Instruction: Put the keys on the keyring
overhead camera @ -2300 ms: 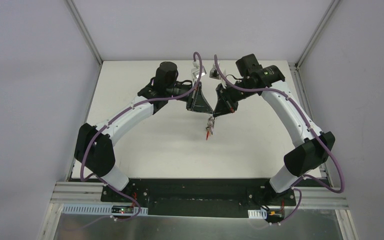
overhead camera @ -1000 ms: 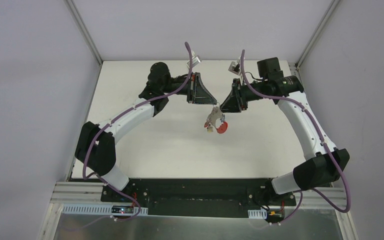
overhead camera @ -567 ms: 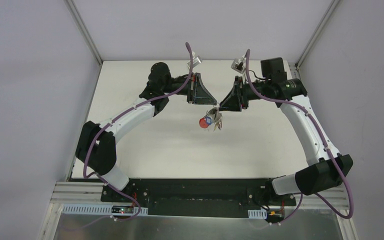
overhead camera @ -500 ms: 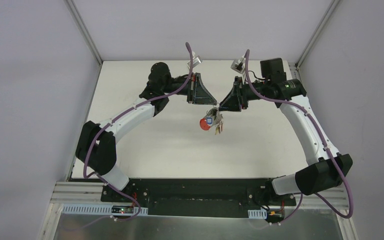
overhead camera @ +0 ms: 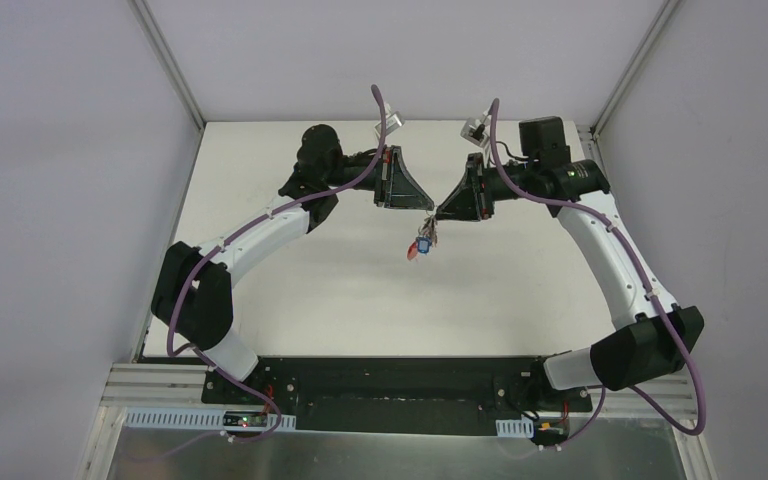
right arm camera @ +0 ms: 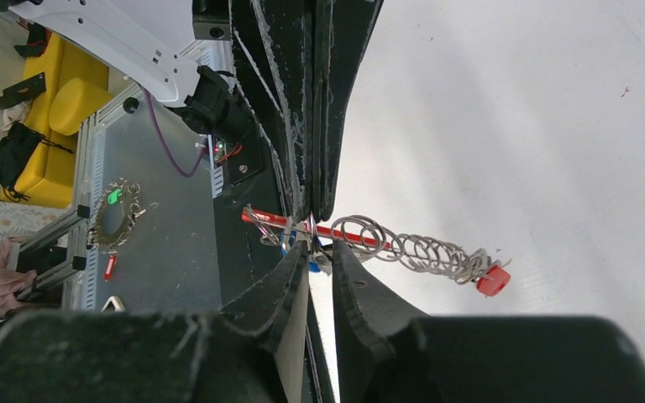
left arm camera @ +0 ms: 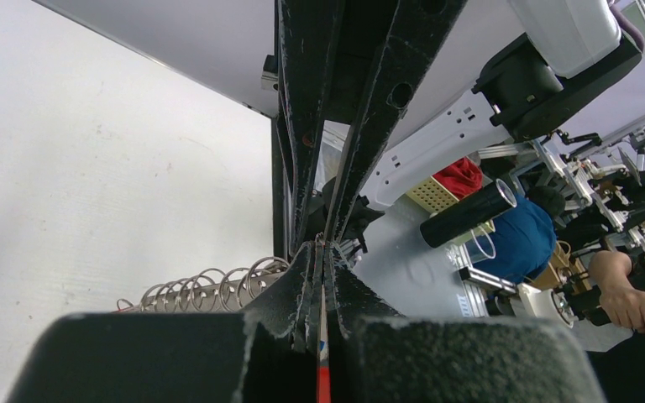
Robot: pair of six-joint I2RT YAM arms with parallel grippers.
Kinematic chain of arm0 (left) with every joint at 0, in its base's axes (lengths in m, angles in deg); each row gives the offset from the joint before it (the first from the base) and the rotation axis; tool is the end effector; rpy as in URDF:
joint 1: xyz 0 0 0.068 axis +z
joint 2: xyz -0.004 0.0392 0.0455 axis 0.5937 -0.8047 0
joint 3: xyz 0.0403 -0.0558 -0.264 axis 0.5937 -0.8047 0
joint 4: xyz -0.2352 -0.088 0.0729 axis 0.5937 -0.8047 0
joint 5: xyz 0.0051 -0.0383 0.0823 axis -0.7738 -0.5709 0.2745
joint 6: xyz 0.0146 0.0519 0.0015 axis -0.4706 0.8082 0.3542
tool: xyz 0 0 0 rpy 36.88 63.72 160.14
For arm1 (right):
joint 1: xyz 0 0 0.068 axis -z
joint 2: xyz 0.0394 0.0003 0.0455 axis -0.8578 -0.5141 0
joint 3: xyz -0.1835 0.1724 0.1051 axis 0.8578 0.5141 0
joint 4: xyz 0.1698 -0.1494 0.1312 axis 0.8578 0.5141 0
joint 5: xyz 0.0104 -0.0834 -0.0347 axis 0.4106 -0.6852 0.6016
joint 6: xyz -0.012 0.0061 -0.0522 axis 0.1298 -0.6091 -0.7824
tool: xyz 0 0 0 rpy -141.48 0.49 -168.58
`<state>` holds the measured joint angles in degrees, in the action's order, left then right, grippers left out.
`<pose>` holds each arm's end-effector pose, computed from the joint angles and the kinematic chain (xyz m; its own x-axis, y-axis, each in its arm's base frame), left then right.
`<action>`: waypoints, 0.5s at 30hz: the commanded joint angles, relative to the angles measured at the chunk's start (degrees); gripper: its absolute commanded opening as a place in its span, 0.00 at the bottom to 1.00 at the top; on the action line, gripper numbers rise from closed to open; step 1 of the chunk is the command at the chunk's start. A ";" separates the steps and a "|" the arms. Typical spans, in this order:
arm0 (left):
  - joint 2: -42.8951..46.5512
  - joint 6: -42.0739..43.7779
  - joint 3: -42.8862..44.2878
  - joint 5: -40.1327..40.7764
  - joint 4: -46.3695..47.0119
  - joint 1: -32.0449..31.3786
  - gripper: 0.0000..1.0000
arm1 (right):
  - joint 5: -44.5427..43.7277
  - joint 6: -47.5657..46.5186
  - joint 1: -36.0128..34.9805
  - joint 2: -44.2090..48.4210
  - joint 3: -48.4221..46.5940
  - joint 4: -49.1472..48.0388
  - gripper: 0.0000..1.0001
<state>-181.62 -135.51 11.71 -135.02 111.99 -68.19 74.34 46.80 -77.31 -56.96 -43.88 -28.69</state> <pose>0.2918 -0.2191 0.3724 -0.5262 -0.0100 -0.8503 0.8353 -0.1935 -0.5147 0.2629 0.1200 0.3981 -0.1373 -0.2676 -0.9537 -0.9882 0.1030 0.1133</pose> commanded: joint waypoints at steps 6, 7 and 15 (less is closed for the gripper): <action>0.24 0.98 0.92 0.01 1.49 0.30 0.00 | 3.70 1.48 -0.42 0.13 0.69 -2.48 0.14; 0.31 1.23 0.81 -0.01 1.33 0.30 0.00 | 3.89 1.56 -0.41 0.05 0.60 -2.47 0.13; 0.71 3.72 0.60 0.10 -1.29 0.30 0.00 | 5.18 2.11 -0.46 -0.45 0.02 -2.61 0.04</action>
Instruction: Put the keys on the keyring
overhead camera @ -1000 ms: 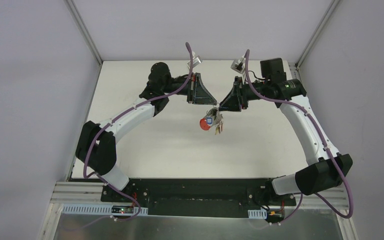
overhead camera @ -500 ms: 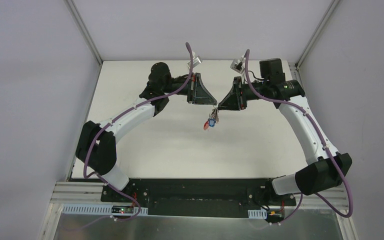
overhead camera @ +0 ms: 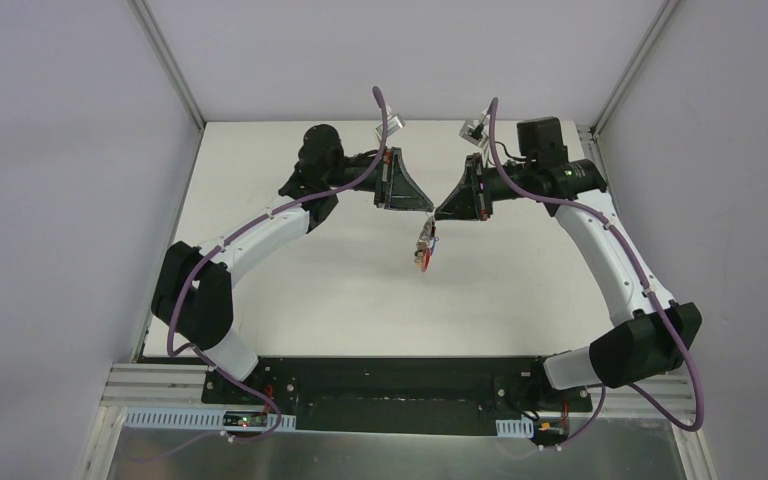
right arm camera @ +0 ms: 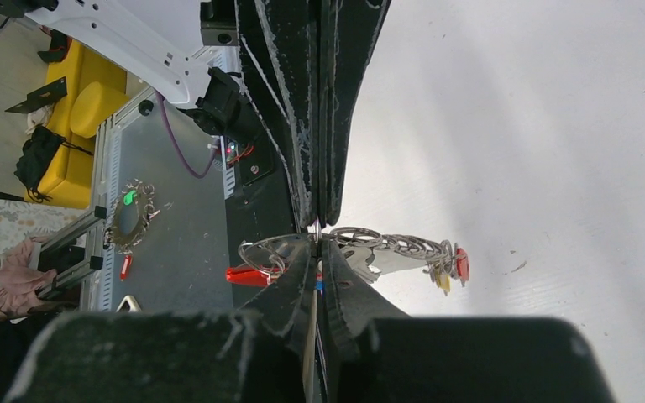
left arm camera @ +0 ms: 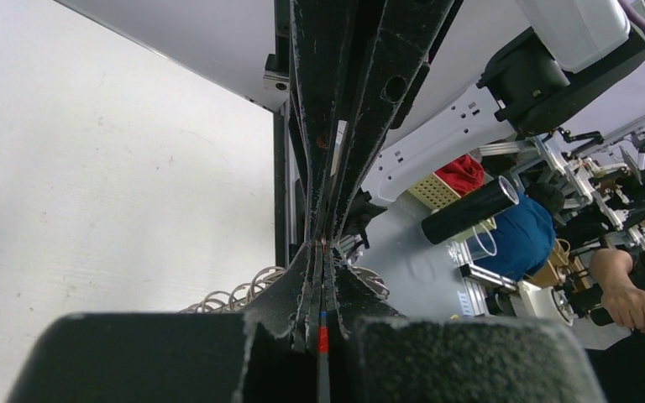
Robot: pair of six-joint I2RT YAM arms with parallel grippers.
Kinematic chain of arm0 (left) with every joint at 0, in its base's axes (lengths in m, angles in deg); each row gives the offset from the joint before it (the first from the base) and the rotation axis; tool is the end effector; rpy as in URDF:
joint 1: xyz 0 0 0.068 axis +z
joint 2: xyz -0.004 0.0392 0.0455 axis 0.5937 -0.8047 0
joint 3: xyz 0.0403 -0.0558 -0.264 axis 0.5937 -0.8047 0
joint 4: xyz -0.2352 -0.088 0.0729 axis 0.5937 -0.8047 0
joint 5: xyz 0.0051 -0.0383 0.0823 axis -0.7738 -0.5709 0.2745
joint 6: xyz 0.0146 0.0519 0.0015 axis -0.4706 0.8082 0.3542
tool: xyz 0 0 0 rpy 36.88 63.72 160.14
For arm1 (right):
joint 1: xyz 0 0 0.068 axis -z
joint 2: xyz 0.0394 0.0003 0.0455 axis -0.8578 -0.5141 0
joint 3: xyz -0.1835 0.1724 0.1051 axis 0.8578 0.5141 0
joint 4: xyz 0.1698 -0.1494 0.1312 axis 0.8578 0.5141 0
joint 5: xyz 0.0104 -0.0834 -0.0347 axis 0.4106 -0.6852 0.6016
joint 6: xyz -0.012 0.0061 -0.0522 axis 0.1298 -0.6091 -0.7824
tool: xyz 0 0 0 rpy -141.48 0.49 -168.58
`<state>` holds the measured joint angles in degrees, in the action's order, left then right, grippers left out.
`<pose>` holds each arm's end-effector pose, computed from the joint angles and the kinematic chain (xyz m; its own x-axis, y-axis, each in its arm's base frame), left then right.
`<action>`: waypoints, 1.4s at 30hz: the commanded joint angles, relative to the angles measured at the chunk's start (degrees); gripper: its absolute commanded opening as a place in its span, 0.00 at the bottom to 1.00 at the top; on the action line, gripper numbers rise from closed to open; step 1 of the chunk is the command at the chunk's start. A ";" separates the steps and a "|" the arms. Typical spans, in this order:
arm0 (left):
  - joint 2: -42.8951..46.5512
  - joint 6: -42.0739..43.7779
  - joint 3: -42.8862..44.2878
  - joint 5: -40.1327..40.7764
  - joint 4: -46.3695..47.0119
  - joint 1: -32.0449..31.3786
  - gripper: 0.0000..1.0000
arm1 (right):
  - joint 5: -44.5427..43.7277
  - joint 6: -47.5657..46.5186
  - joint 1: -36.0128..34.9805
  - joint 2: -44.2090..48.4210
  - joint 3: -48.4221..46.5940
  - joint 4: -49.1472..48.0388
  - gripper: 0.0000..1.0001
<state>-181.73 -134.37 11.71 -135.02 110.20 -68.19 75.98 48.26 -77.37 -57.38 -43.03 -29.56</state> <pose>0.2928 -0.2197 0.3691 -0.5336 0.0010 -0.8458 0.8312 -0.1843 -0.5246 0.2650 0.1215 0.3931 -0.1677 -0.2551 -0.9523 -0.9849 0.0843 0.1509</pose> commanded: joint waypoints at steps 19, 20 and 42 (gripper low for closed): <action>1.57 10.74 1.62 -1.23 -8.06 0.30 0.11 | -5.67 -8.04 -2.98 -1.78 -5.94 8.66 0.00; 1.79 11.89 1.84 -1.10 -9.60 0.30 0.14 | -6.20 -8.66 -3.44 -2.05 -6.53 9.81 0.00; 2.24 22.08 5.00 -0.30 -22.88 -0.49 0.25 | -9.87 -14.63 -6.67 -8.51 -14.34 21.23 0.00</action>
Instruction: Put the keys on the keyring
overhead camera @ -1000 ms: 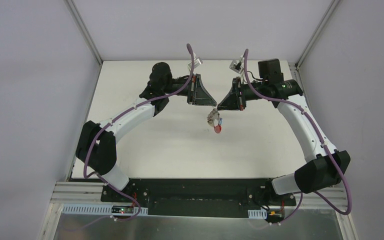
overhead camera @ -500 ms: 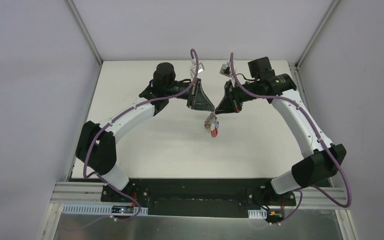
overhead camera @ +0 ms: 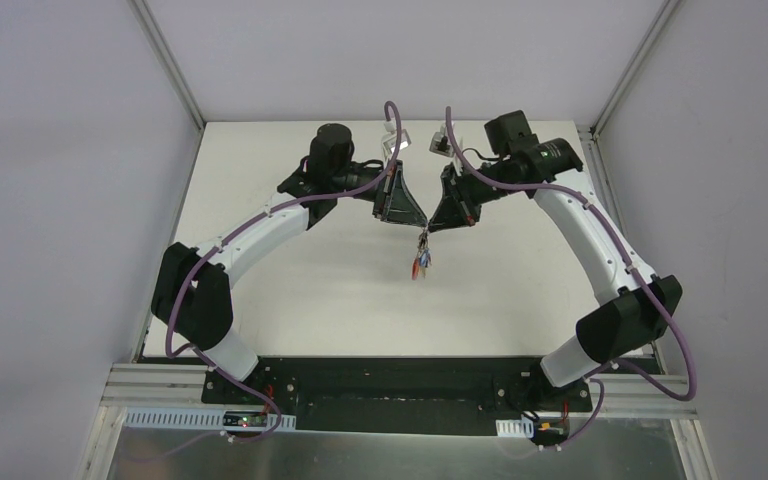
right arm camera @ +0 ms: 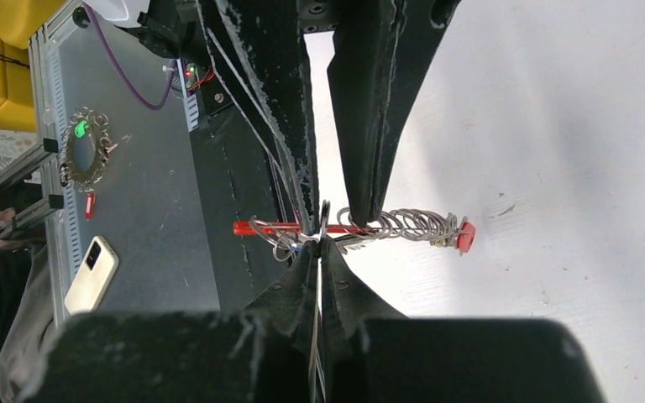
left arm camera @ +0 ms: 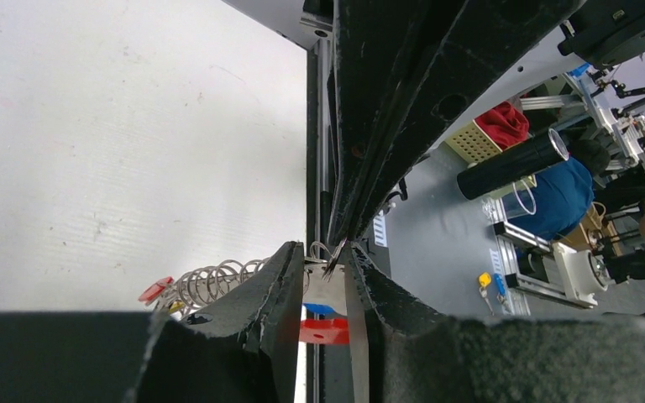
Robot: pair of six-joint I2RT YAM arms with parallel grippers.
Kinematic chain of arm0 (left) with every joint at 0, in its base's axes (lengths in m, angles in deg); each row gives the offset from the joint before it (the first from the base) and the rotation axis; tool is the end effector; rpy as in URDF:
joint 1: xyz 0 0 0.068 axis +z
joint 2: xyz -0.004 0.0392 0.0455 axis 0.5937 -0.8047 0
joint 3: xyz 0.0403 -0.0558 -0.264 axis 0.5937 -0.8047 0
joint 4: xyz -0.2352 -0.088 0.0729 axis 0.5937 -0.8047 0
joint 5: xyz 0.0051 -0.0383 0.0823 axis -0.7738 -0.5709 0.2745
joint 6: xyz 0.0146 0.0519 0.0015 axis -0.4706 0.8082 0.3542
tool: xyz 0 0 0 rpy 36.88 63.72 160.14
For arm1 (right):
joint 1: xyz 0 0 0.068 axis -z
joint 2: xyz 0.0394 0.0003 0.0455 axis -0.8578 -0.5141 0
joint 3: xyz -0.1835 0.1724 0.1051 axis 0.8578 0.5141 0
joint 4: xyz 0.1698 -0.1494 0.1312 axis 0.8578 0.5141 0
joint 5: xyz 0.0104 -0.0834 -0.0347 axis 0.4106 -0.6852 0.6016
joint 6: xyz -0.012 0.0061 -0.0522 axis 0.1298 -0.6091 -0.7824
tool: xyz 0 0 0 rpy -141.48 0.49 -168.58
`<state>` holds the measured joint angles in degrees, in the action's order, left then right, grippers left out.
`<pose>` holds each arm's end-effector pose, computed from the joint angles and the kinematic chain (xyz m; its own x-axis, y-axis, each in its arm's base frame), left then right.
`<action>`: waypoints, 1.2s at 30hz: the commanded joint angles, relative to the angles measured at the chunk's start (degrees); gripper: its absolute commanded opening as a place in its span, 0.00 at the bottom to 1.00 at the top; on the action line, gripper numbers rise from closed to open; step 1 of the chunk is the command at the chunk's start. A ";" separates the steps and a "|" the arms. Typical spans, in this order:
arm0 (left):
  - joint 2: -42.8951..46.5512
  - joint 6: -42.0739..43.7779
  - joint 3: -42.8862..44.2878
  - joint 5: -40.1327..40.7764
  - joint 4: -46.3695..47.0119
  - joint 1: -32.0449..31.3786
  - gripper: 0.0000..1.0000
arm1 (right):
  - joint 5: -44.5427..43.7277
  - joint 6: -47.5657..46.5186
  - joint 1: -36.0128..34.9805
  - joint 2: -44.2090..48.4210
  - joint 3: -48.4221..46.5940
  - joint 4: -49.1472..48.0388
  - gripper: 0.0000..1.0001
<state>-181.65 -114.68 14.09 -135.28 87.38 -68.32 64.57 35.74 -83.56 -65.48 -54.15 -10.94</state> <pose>0.2946 -0.2219 0.3488 -0.5013 0.1150 -0.8576 0.8514 -0.1117 -0.5126 0.2694 0.1540 0.3872 -0.1471 -0.4792 -0.8653 -0.9891 0.0680 0.1305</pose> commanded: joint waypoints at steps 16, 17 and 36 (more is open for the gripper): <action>1.91 3.49 2.54 -1.31 -1.33 -1.15 0.07 | 2.03 -1.38 -0.39 -0.20 -2.32 1.22 0.00; 2.00 3.91 2.53 -1.34 -1.81 -1.15 0.07 | 2.01 -1.30 -0.40 0.01 -2.04 0.92 0.00; 4.04 2.72 4.01 -2.19 -3.58 -0.80 0.00 | 8.86 4.69 6.30 7.76 8.58 -12.22 0.29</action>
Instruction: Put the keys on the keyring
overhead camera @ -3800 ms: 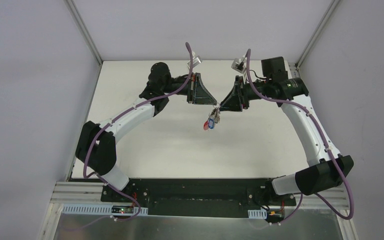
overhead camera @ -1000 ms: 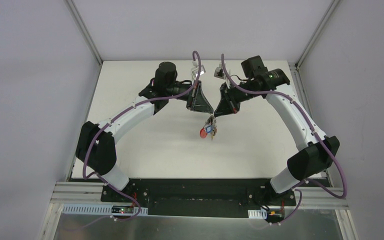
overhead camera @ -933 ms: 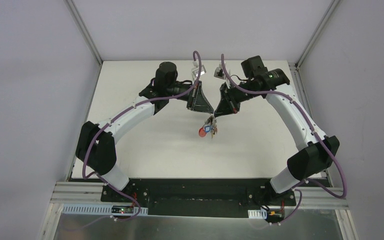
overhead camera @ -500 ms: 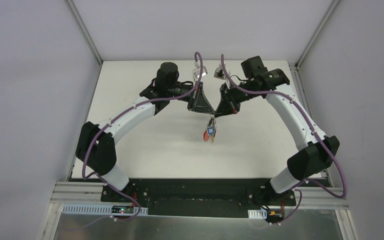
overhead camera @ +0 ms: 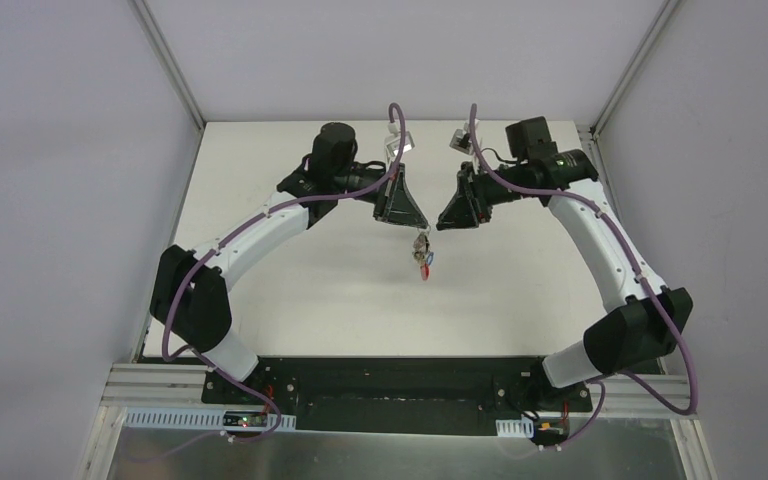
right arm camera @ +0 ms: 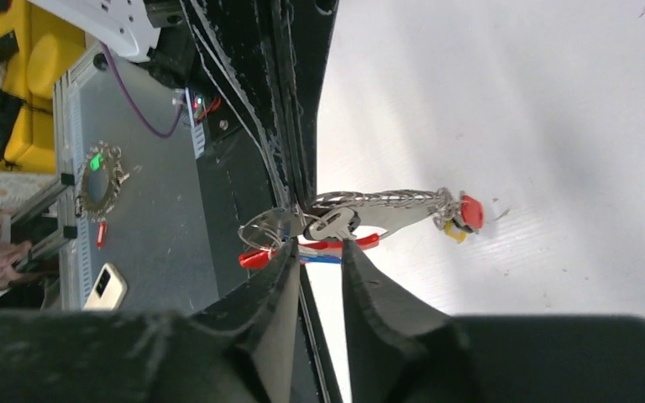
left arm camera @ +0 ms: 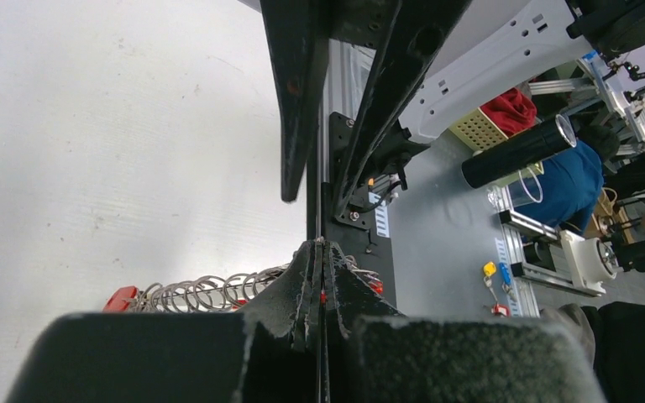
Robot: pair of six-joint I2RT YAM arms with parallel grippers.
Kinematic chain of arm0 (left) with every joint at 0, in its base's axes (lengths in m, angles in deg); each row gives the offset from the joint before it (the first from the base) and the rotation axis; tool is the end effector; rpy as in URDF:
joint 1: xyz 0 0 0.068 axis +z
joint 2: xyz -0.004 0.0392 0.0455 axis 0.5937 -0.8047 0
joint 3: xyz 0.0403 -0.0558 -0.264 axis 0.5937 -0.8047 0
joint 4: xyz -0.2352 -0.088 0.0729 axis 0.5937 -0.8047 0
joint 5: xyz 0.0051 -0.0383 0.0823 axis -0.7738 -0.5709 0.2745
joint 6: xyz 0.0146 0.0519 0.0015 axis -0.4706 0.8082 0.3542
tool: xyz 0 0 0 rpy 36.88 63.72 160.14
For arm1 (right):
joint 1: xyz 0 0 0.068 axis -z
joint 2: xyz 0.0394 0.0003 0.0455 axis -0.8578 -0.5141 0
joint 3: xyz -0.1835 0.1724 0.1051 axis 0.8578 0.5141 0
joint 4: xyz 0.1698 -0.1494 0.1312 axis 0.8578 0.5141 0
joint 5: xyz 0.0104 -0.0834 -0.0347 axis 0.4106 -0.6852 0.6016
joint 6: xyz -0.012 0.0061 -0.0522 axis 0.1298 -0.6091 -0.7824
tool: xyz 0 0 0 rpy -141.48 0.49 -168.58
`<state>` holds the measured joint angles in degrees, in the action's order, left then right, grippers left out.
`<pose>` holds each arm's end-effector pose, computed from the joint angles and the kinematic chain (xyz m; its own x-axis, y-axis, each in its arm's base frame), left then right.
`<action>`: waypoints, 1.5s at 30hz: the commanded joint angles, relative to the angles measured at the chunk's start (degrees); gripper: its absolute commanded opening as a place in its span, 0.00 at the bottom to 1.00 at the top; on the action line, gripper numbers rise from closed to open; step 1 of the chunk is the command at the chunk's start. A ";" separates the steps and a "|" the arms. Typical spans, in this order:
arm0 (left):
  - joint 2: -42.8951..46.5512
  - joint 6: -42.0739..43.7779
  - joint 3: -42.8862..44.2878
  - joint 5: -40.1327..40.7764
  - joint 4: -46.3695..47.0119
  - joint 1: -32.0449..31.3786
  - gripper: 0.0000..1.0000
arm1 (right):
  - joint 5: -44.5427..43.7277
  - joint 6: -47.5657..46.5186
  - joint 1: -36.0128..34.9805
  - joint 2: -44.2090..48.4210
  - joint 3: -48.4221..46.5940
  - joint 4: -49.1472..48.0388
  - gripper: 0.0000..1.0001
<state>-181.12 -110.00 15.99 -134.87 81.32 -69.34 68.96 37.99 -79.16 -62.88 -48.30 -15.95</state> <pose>0.2887 -0.2257 0.3540 -0.4755 0.1410 -0.8683 0.8635 -0.1138 -0.4914 0.2738 0.1321 0.3767 -0.1945 -0.4109 -0.8907 -0.9806 0.1051 0.1657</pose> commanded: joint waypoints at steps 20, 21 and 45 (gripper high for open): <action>2.17 -17.49 -1.24 -1.99 17.73 0.94 0.00 | 5.71 9.40 0.22 9.71 15.79 -22.65 0.48; 2.12 -17.43 -1.36 -1.92 17.78 0.94 0.00 | 5.77 9.50 -0.01 9.76 15.82 -22.66 0.48; 0.87 -18.73 -1.93 -0.80 22.26 1.02 0.00 | 8.99 10.54 -0.40 9.51 16.69 -23.08 0.34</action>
<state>-180.62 -128.01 13.54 -135.65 99.55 -68.93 75.21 48.09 -79.36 -54.99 -32.19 -37.45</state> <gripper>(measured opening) 0.008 0.362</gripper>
